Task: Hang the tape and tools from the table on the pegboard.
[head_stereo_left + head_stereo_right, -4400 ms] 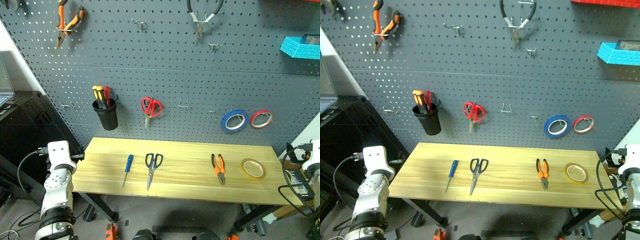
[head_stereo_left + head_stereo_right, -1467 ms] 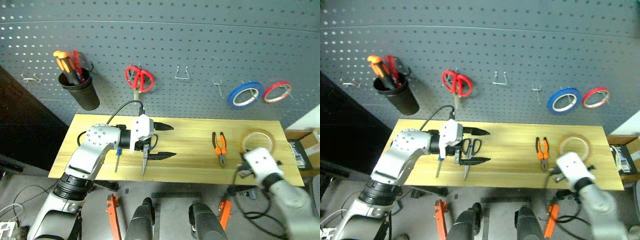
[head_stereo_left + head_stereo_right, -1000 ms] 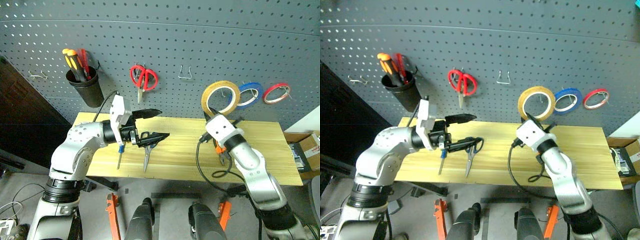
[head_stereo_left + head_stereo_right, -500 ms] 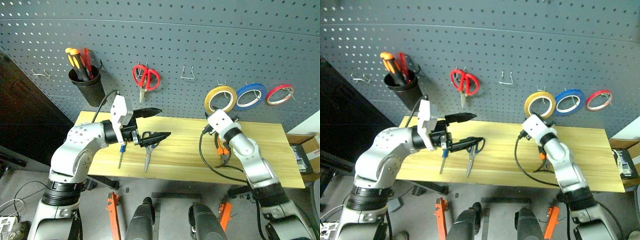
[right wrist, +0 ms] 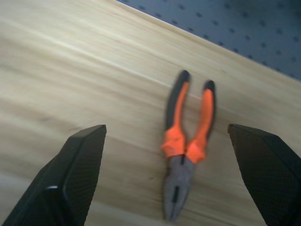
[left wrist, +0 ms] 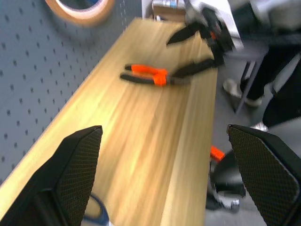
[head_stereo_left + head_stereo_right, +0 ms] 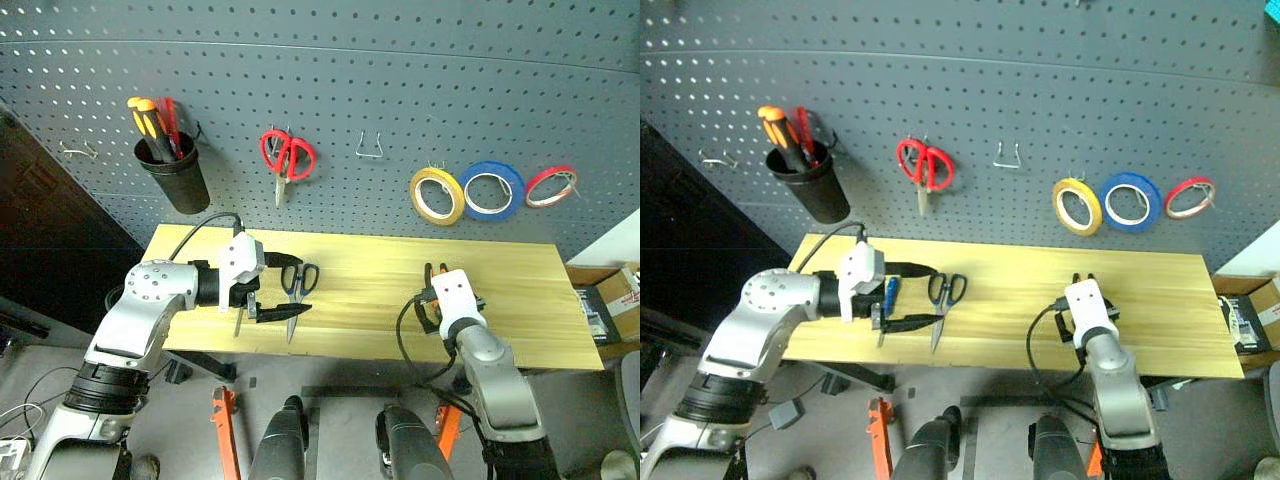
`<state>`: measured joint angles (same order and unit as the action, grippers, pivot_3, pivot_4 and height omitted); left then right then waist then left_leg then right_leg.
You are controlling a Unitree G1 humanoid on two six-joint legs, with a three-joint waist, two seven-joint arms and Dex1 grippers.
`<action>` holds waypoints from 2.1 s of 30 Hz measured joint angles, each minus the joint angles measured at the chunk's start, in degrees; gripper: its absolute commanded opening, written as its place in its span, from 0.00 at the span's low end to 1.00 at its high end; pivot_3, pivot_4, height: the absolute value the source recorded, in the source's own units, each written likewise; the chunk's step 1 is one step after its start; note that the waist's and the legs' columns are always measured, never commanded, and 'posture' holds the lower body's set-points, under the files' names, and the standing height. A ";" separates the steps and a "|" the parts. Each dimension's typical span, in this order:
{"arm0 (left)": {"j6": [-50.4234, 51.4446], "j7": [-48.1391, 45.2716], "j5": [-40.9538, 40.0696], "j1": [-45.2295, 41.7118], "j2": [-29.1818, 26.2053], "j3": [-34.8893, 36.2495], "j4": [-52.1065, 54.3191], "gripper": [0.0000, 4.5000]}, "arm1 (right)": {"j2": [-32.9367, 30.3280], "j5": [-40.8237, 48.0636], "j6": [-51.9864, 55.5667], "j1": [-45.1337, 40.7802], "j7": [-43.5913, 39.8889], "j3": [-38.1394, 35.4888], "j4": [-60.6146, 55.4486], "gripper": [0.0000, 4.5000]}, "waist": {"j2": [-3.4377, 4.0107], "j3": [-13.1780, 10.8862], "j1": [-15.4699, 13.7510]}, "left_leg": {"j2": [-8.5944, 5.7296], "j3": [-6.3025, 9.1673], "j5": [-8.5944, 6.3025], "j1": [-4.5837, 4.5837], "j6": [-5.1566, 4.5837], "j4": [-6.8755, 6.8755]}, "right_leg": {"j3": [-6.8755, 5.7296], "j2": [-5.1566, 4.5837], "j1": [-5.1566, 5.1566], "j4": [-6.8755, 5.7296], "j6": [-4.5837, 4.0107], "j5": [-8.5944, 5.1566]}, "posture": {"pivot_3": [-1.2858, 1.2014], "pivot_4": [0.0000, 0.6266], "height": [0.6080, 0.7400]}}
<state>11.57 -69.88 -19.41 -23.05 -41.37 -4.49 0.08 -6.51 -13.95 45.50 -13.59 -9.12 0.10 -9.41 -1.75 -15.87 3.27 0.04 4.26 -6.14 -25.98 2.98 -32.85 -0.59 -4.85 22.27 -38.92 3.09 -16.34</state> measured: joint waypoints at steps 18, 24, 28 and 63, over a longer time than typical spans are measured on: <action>-2.14 0.42 1.74 0.66 0.25 -0.10 -0.91 1.00 | -4.79 11.08 -9.41 -22.76 1.59 -9.17 46.39 0.95 | -0.03 0.13 0.11 | 0.75 -0.39 0.12 0.08 -0.13 -0.01 | 0.09 0.71 -0.04 -0.03 0.10 0.24 | 0.50 0.32 1.00; -2.74 0.52 1.75 1.72 0.24 -0.10 -0.88 1.00 | -5.07 13.62 -7.50 -23.40 0.74 -10.07 48.15 0.64 | -0.04 0.75 -0.03 | 0.78 -0.44 0.13 0.09 -0.13 -0.07 | 0.11 0.71 -0.07 -0.03 0.10 0.24 | 0.49 0.31 1.00; -3.22 0.66 1.66 2.20 0.27 -0.05 -0.88 1.00 | -4.93 15.10 -4.88 -22.48 0.35 -9.88 46.20 0.62 | -0.07 1.15 -0.04 | 0.79 -0.45 0.13 0.09 -0.13 -0.06 | 0.12 0.72 -0.08 -0.02 0.06 0.24 | 0.50 0.30 1.00; 7.20 21.61 -13.02 5.74 6.14 17.86 10.14 1.00 | 4.10 13.98 -43.72 -48.80 -3.85 7.16 29.78 0.61 | -0.02 1.14 -1.82 | 1.77 -1.29 0.31 -0.04 0.24 0.13 | 0.00 1.15 0.15 0.14 -0.45 0.42 | 0.54 0.35 1.00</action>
<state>18.77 -48.27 -32.43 -17.30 -35.23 13.36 10.22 -2.40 0.03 1.78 -62.39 -12.97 7.26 20.37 -1.77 -14.73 1.44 1.81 2.97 -5.84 -26.02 3.22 -32.72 -0.60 -3.70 22.42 -38.79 2.64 -15.92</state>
